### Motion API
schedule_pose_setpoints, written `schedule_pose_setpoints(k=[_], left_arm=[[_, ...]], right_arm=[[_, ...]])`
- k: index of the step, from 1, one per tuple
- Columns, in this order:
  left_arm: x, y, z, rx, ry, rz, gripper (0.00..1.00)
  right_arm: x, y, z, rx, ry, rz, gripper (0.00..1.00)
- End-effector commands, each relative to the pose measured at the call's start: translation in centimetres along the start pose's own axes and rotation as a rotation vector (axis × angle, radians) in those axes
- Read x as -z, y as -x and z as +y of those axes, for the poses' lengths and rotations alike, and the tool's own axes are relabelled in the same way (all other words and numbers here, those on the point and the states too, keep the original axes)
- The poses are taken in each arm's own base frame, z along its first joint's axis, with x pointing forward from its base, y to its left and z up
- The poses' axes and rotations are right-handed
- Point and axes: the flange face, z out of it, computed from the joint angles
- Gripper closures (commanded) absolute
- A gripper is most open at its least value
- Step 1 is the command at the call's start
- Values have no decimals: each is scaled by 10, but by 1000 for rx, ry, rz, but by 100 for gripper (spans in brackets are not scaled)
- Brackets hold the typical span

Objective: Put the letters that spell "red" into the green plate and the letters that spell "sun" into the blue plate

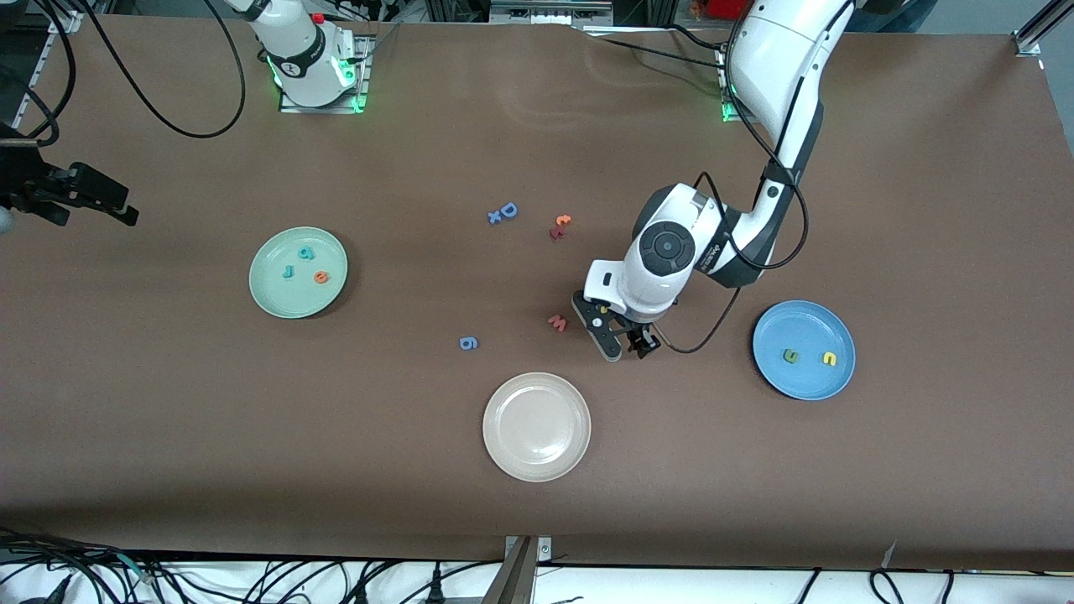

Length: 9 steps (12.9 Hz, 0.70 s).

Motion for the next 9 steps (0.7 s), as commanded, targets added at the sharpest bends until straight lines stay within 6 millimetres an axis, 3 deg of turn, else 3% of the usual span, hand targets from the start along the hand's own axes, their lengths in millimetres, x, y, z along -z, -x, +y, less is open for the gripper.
schedule_pose_setpoints(k=[1,2,4,9], left_arm=[[-5,2,2,-208,-16,-8,22],[-8,4,3,-259,-12,-13,22],[-20,7,7,-306,1,-29,25],[-44,-1,24,-352,-18,-22,31]], right_arm=[[5,8,-1,-17,-2,3,0],[7,10,9,-50,3,1,0],[8,16,0,-40,17,-8,0],[0,5,-11,-23,27,10,0]])
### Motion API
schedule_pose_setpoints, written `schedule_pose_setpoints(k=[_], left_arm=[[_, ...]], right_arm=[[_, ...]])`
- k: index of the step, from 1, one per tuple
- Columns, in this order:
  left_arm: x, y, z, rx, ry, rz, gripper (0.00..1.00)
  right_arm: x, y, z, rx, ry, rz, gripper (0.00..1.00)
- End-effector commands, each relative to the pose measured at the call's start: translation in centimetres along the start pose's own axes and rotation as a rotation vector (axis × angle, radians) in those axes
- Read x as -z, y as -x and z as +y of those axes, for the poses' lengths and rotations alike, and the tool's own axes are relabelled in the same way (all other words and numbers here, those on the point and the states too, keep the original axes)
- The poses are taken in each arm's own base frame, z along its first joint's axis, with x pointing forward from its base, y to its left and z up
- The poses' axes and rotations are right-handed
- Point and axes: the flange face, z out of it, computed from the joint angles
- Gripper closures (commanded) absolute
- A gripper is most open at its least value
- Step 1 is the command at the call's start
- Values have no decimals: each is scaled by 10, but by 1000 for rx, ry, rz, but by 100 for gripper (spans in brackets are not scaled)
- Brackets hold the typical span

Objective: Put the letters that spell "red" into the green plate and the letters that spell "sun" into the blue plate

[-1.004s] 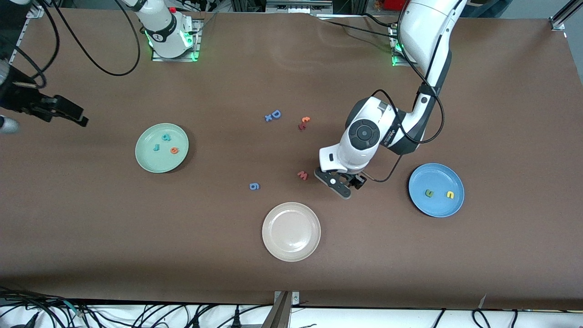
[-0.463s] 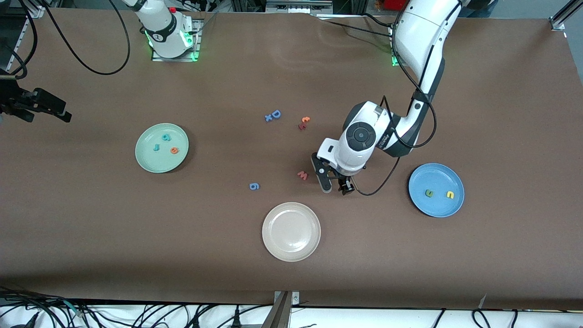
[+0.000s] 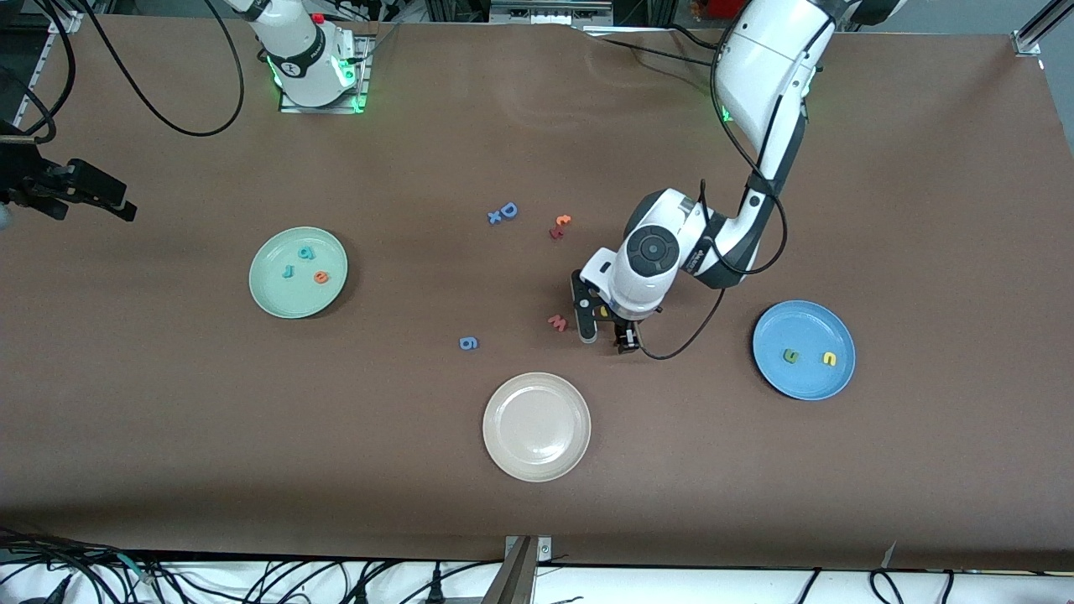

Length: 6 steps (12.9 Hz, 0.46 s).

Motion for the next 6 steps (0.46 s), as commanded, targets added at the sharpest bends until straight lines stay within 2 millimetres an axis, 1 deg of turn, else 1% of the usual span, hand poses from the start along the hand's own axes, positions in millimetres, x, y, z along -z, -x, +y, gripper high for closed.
schedule_pose_setpoints(k=[1,2,3,4,5,6], left_arm=[[-3,-6,6,-39,-16,-2,31],[-7,-7,7,-40,-12,-4,31],[-7,-6,7,-40,-12,-4,31],[-8,-6,8,-40,-9,-6,31],[-9,-3,9,-39,-6,-9,31],[-11,-2,10,-36,-2,-11,31]], right_arm=[[1,2,-7,-1,23,22,0],[1,2,-8,4,24,22,0],[1,2,-15,17,36,21,0],[1,2,-16,22,45,22,0],[1,2,-11,14,47,21,0],[1,2,-11,14,47,20,0]])
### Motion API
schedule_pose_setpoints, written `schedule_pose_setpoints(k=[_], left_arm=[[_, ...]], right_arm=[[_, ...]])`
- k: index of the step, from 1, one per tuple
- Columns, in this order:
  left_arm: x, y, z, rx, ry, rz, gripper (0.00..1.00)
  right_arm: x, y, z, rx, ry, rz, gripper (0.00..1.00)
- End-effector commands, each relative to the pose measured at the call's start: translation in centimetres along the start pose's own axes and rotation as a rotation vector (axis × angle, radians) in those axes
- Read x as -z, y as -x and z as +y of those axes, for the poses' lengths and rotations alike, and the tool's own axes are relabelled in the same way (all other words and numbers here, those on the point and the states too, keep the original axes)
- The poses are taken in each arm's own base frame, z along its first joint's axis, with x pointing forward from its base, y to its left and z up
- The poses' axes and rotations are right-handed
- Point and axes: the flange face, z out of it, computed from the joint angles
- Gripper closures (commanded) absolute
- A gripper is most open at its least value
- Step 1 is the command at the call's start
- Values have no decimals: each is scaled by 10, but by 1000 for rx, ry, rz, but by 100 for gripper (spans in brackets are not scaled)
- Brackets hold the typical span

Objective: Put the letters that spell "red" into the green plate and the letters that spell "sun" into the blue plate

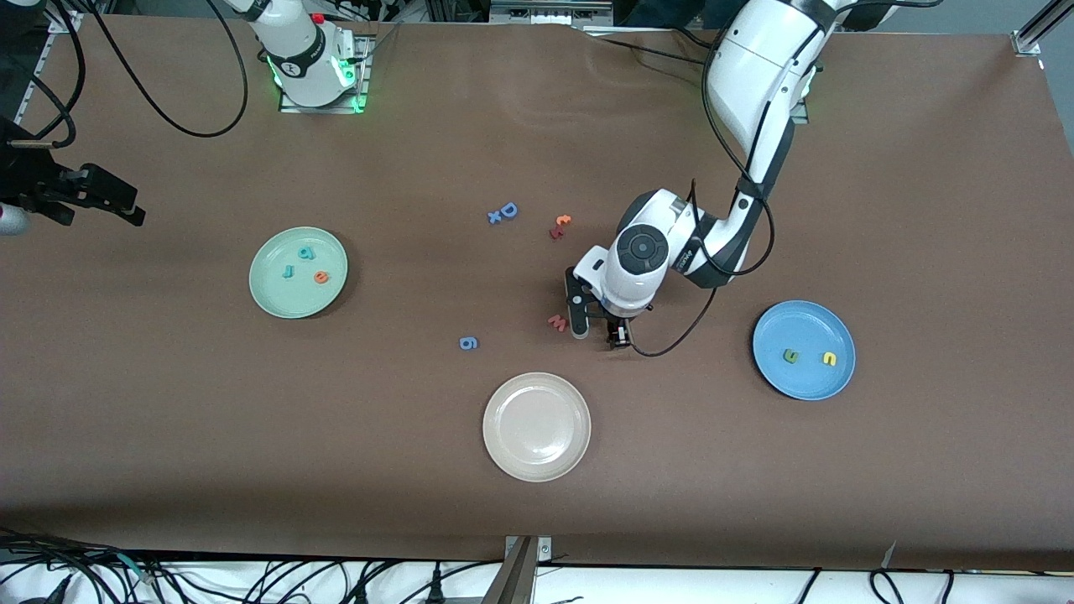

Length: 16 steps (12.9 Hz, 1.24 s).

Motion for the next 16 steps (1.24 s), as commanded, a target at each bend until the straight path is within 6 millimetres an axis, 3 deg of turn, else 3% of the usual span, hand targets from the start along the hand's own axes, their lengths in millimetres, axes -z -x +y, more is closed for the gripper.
schedule_pose_setpoints(k=[1,12,16], left_arm=[[-4,6,4,-15,-8,-16,31],[-7,1,19,17,17,-11,37],[-7,2,19,12,14,-13,61]], right_arm=[[2,4,1,-12,18,11,0],[2,5,-3,-4,18,3,0],[2,5,-3,-4,18,3,0]])
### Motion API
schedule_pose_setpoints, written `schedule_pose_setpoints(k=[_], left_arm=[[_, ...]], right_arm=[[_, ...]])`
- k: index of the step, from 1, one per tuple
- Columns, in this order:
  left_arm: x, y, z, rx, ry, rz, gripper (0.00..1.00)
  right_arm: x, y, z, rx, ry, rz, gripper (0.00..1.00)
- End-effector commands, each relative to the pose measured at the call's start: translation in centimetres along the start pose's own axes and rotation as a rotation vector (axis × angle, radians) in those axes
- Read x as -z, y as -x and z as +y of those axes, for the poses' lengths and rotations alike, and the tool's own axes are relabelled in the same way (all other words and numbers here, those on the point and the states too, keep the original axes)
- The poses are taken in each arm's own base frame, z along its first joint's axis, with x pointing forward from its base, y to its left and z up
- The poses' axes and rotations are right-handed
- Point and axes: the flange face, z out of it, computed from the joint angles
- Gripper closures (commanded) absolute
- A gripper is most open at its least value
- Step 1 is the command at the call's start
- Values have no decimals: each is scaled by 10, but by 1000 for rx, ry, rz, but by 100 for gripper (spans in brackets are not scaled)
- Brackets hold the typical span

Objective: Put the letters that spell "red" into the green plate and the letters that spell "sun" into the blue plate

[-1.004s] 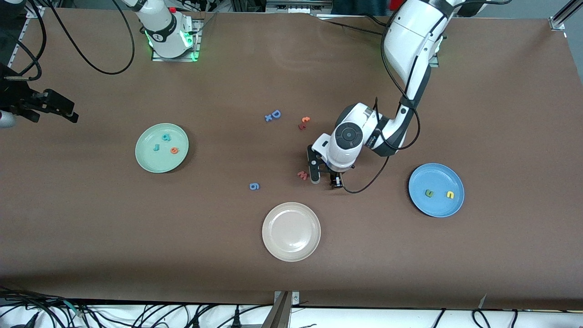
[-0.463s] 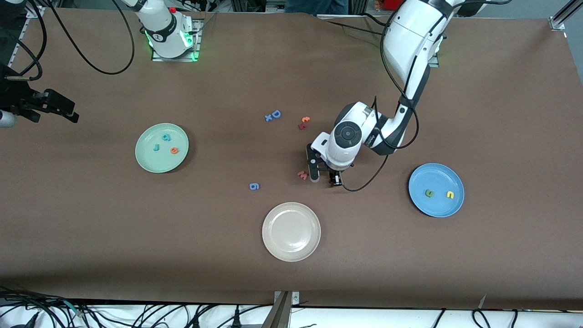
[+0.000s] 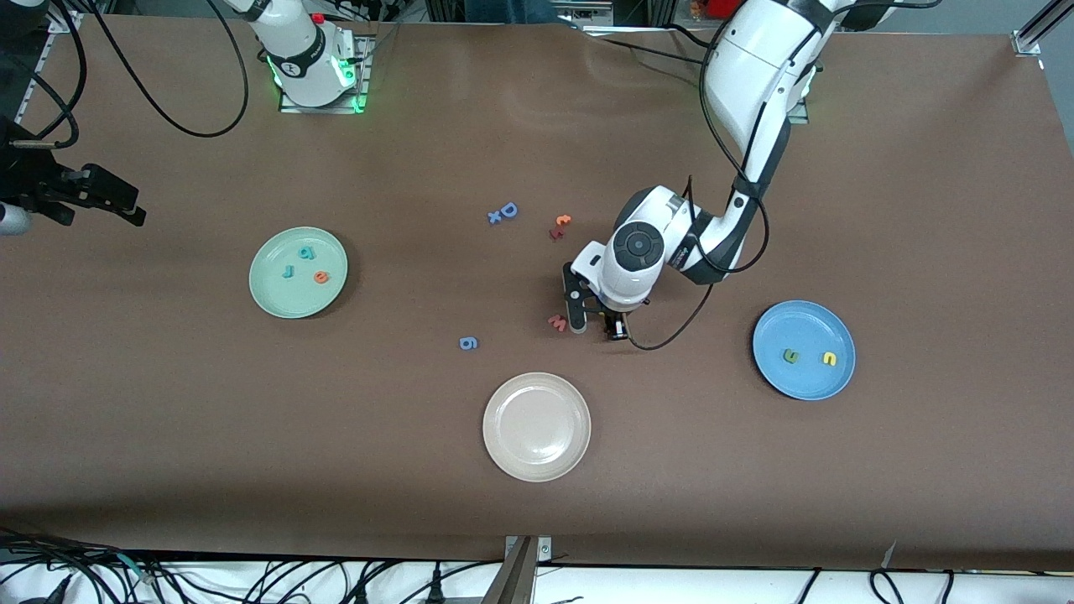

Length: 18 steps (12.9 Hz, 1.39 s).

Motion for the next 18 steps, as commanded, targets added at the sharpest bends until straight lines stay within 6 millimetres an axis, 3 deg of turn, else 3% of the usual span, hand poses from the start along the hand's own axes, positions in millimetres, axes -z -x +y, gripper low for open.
schedule_pose_setpoints(k=[1,2,5,9,18], left_arm=[[1,7,3,1,-10,-11,58],[3,8,2,1,-9,-13,53],[9,9,0,-3,-10,-12,54],[8,10,0,-5,-9,-13,70],[4,10,0,1,-9,-13,79]], right_arm=[[2,5,-2,-6,16,3,0],[2,5,-2,-6,16,3,0],[2,5,-2,-6,16,3,0],[2,5,-2,-6,16,3,0],[1,5,-2,-8,14,1,0]])
